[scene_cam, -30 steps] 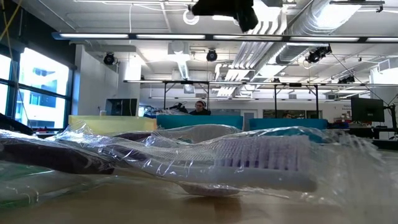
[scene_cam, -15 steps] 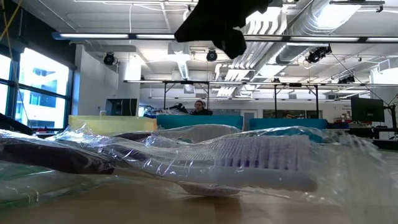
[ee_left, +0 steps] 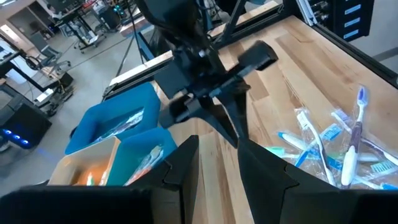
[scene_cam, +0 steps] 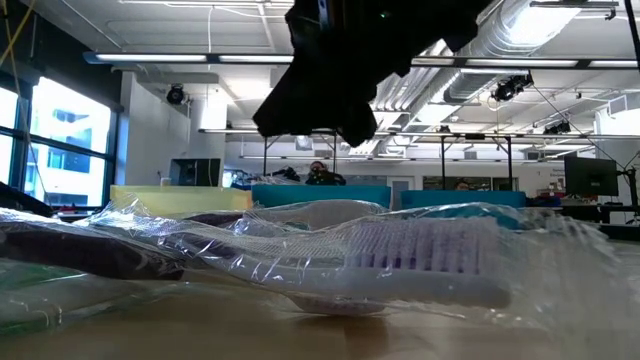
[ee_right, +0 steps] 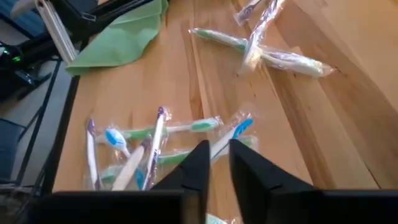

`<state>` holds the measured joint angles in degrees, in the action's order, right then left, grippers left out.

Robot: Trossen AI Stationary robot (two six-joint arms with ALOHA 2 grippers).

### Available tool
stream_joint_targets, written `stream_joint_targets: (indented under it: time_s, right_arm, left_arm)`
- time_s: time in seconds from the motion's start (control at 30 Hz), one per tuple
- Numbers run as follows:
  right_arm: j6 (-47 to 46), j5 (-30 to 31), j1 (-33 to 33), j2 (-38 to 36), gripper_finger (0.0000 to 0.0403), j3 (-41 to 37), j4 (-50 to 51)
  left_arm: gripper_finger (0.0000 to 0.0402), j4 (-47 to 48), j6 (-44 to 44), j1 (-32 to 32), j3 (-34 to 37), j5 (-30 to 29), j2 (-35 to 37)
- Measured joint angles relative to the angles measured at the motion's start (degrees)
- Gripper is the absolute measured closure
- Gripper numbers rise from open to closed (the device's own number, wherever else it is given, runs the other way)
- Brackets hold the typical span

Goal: Pick & Place Toothbrushes
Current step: Put the blue toothbrush into the yellow bin

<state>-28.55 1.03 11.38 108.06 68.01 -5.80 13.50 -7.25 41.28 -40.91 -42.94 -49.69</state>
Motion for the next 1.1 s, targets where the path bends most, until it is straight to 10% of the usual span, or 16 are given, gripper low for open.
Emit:
stream_joint_targets:
  time_s: [0.33,1.1]
  right_arm:
    - [-4.8,-1.3,0.7,6.3,0.0219,0.0,-3.4]
    - [-7.4,-1.6,4.5,12.5,0.0218,0.0,-10.3]
  left_arm:
    - [0.0295,0.1,0.0,0.0,0.0,-0.1,0.0]
    - [0.0295,0.0,0.5,0.0,0.0,0.3,0.0]
